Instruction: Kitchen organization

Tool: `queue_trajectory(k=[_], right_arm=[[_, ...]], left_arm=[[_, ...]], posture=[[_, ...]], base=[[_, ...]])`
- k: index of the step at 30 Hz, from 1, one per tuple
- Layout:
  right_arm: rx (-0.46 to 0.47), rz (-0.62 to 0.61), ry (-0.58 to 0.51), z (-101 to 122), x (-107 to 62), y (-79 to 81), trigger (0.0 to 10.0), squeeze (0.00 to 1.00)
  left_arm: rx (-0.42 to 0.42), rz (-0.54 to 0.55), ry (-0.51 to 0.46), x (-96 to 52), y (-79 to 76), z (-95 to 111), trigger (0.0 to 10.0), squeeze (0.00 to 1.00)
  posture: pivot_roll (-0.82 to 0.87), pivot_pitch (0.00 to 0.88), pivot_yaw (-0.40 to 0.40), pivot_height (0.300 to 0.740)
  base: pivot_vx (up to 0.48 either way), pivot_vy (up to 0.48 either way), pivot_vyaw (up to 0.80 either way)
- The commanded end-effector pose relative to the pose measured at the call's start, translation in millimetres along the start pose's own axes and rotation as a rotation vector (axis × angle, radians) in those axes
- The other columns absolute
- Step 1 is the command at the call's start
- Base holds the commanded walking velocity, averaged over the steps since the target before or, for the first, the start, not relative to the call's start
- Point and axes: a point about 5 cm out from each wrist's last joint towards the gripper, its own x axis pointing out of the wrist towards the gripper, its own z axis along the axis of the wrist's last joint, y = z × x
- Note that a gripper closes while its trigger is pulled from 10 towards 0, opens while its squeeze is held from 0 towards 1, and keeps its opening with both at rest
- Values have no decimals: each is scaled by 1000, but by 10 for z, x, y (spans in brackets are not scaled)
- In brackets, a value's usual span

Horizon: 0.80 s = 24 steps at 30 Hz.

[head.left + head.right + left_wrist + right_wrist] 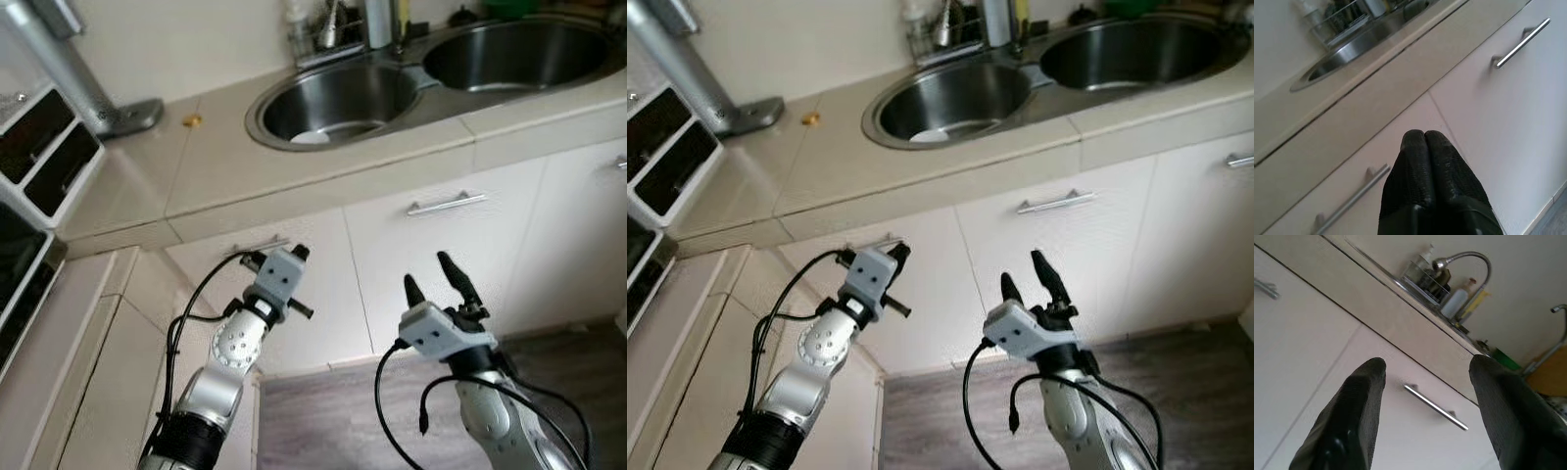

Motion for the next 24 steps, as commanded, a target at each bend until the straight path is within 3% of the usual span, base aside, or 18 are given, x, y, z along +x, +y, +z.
queue_trajectory(k=[1, 17, 24], right_arm=[[47, 42, -13, 34, 26, 95, 10000, 0], [78, 91, -26, 20, 115, 159, 10000, 0], [193, 110, 25, -28, 147, 135, 10000, 0]], left_arm=[[10, 49, 34, -64, 115, -41, 10000, 0], [10, 115, 68, -176, 181, -55, 10000, 0], [72, 146, 78, -251, 212, -7, 10000, 0]], posture=[[-84, 0, 158, 740], [-27, 0, 101, 740], [7, 0, 72, 740]], base=[[0, 0, 0], [0, 0, 0], [0, 0, 0]])
